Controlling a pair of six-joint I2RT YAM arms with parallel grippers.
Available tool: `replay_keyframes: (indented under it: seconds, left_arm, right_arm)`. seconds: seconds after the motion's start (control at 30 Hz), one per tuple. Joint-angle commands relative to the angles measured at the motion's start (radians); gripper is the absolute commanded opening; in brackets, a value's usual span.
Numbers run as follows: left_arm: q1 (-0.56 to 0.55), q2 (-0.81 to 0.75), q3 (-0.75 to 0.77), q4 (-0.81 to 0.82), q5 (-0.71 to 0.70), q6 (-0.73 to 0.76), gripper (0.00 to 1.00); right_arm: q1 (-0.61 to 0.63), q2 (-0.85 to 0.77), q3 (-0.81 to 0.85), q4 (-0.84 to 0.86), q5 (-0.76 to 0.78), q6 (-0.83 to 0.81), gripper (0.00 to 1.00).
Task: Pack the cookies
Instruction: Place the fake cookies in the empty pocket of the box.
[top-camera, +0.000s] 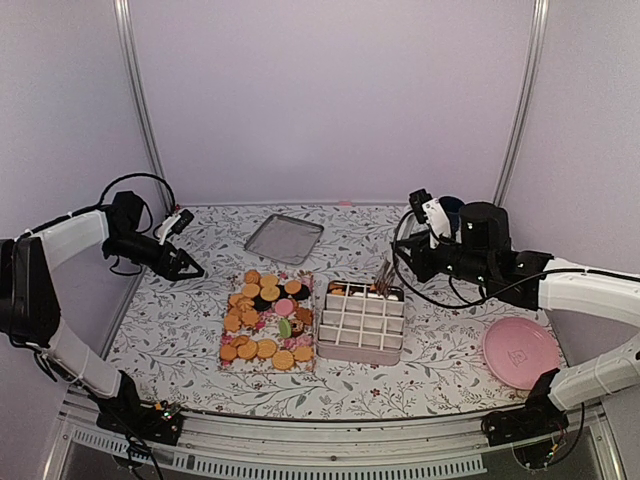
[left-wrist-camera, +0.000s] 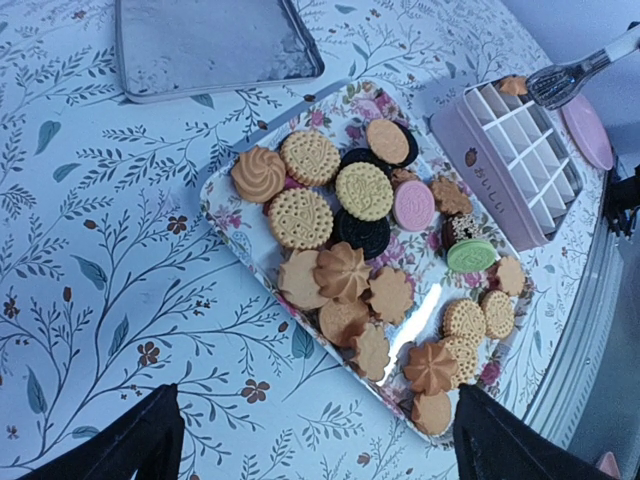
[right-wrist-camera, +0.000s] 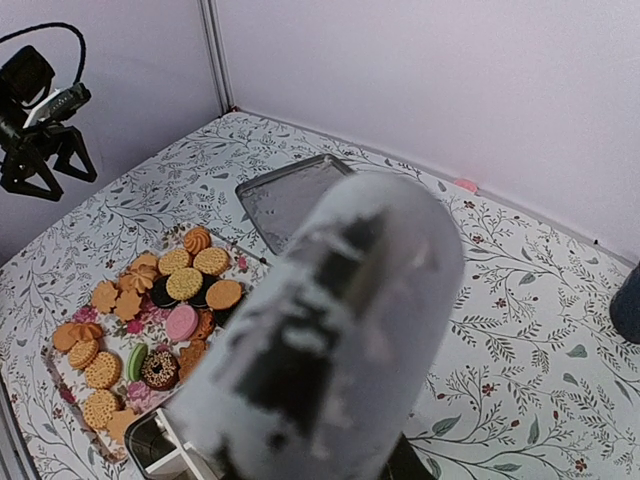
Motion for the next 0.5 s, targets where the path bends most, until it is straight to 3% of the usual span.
replay_keyframes:
  seconds: [0.0, 0.13, 0.3, 0.47]
  left_arm:
    - [0.004, 0.012, 0.024, -0.01, 0.017, 0.008, 0.94]
    - [0.004, 0.013, 0.021, -0.01, 0.018, 0.01, 0.94]
    - [0.004, 0.012, 0.022, -0.01, 0.016, 0.01, 0.94]
    - [0.004, 0.007, 0.02, -0.011, 0.013, 0.014, 0.94]
  right_arm:
    - [-0.014, 0.018, 0.006, 0.029, -0.009, -0.01, 0.0]
    - [-0.018, 0.037, 0.013, 0.037, -0.016, -0.01, 0.0]
    - [-0.02, 0.068, 0.047, 0.039, -0.026, -0.013, 0.28]
    - [-0.02, 0.069, 0.077, 0.04, -0.027, -0.023, 0.31]
